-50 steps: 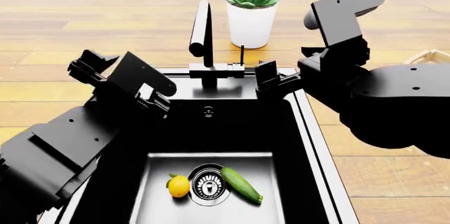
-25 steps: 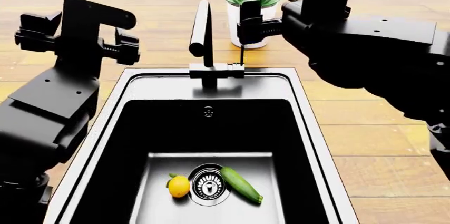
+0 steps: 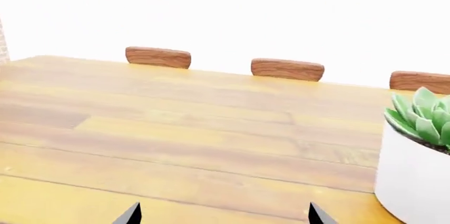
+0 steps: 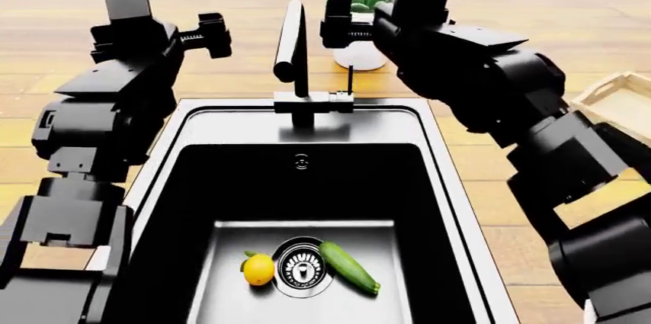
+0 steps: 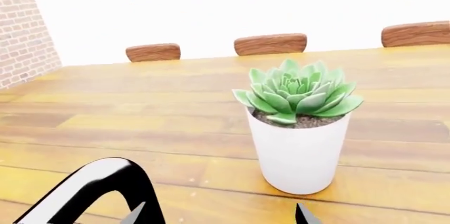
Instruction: Pick up the fruits and vegetables and place them in the sink. Turn on the sink faucet to wash them. Then turn the sink off and put them in the tray.
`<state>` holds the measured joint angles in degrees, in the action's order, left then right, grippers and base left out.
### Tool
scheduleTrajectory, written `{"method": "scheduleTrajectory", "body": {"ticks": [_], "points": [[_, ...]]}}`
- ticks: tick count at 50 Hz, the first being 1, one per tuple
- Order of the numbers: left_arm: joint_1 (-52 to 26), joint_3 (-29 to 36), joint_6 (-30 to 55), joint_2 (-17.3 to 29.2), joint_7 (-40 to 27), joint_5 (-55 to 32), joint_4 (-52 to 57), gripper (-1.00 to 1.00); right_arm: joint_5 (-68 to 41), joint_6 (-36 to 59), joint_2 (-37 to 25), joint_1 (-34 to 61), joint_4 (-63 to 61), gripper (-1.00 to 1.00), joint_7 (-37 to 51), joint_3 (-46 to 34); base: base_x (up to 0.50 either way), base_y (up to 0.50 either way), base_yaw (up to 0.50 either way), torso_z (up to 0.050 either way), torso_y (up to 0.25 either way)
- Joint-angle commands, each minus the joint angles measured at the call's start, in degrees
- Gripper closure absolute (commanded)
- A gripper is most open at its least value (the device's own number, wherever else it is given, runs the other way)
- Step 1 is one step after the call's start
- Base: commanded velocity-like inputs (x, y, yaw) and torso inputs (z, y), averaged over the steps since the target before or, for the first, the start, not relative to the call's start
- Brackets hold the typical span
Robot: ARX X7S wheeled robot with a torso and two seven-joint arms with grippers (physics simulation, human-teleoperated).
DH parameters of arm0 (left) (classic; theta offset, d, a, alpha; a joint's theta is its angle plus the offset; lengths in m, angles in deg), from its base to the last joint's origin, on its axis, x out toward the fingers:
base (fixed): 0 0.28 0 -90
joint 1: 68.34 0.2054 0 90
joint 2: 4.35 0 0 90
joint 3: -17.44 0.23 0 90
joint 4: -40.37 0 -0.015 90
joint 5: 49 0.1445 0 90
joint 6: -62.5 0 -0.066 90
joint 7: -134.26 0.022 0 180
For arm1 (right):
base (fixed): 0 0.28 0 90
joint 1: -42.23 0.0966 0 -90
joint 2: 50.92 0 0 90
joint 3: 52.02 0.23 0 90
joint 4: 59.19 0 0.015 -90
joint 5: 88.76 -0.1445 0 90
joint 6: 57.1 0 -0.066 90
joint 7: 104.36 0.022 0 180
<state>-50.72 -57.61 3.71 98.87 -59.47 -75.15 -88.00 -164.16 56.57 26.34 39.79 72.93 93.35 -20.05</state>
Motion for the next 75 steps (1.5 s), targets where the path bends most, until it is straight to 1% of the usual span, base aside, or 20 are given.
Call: {"method": "scheduleTrajectory", "body": {"ticks": [1, 6, 9, 25, 30, 34, 43, 47, 50, 57, 62, 66, 70, 75], "points": [[-6.23, -1.02, -6.11, -4.27, 5.60, -0.71, -17.83, -1.00, 3.64, -4.59, 9.17, 0.82, 18.99, -1.00, -9.84, -1.88, 0.00, 0.00, 0.00, 0.000, 0.000], [-6.99, -0.40, -7.62, -4.79, 6.56, -0.02, -21.00, -1.00, 4.31, -6.46, 12.48, 1.02, 26.25, -1.00, -13.28, -2.51, 0.00, 0.00, 0.00, 0.000, 0.000], [-7.27, 0.10, -8.07, -5.01, 6.94, 0.44, -22.26, -1.00, 2.88, -6.92, 12.68, 0.61, 26.37, -1.00, -13.40, -4.03, 0.00, 0.00, 0.00, 0.000, 0.000], [-8.69, 1.02, -11.06, -6.17, 8.94, 1.39, -29.32, -1.00, -15.32, -10.56, 12.73, -1.20, 26.15, -1.00, -13.70, -24.32, 0.00, 0.00, 0.00, 0.000, 0.000], [-9.04, 1.23, -12.10, -6.48, 9.56, 1.63, -31.33, -1.00, -19.33, -11.94, 12.73, -1.32, 27.28, -1.00, -13.48, -27.84, 0.00, 0.00, 0.00, 0.000, 0.000], [-8.63, 1.39, -11.29, -6.44, 9.41, 1.57, -30.28, -1.00, -21.26, -12.58, 12.73, -1.31, 27.41, -1.00, -13.48, -29.75, 0.00, 0.00, 0.00, 0.000, 0.000], [-7.61, 2.94, -10.61, -6.10, 9.77, 2.60, -28.11, -1.00, -23.68, -13.93, 12.73, -0.80, 27.76, -1.00, -13.16, -31.83, 0.00, 0.00, 0.00, 0.000, 0.000], [-7.37, 3.17, -10.77, -6.11, 9.39, 2.82, -27.73, -1.00, -24.27, -14.14, 12.73, -0.83, 27.65, -1.00, -13.35, -32.44, 0.00, 0.00, 0.00, 0.000, -0.245], [-7.98, 2.80, -12.24, -6.33, 9.66, 2.71, -29.99, -1.00, -24.66, -14.27, 12.73, -0.86, 27.62, -1.00, -13.44, -32.74, 0.00, 0.00, 0.00, 0.000, -0.246], [-9.26, 1.84, -14.21, -6.70, 10.43, 2.13, -34.01, -1.00, -25.31, -14.69, 12.72, 0.03, 27.51, -1.00, -13.61, -33.12, 0.00, 0.00, 0.00, 0.000, 0.000], [-9.10, 1.63, -13.56, -6.60, 10.47, 1.83, -33.04, -1.00, -25.62, -16.26, 12.71, 2.31, 27.70, -1.00, -13.67, -32.76, 0.00, 0.00, 0.00, 0.000, 0.000], [-8.70, 1.30, -11.76, -6.11, 9.80, 1.23, -30.15, -1.00, -25.65, -16.80, 12.33, 4.16, 27.07, -1.00, -13.01, -32.46, 0.00, 0.00, 0.00, 0.000, 0.000], [-8.20, 1.01, -8.61, -5.38, 8.83, 0.36, -25.14, -1.00, -25.26, -17.02, 10.09, 5.54, 22.83, -1.00, -9.93, -32.44, 0.00, 0.00, 0.00, 0.000, 0.000], [-8.58, 0.31, -4.83, -4.37, 7.51, -1.00, -18.81, -1.00, -24.92, -16.64, 8.62, 6.35, 20.55, -1.00, -8.03, -32.61, 0.00, 0.00, 0.00, 0.000, 0.000]]}}
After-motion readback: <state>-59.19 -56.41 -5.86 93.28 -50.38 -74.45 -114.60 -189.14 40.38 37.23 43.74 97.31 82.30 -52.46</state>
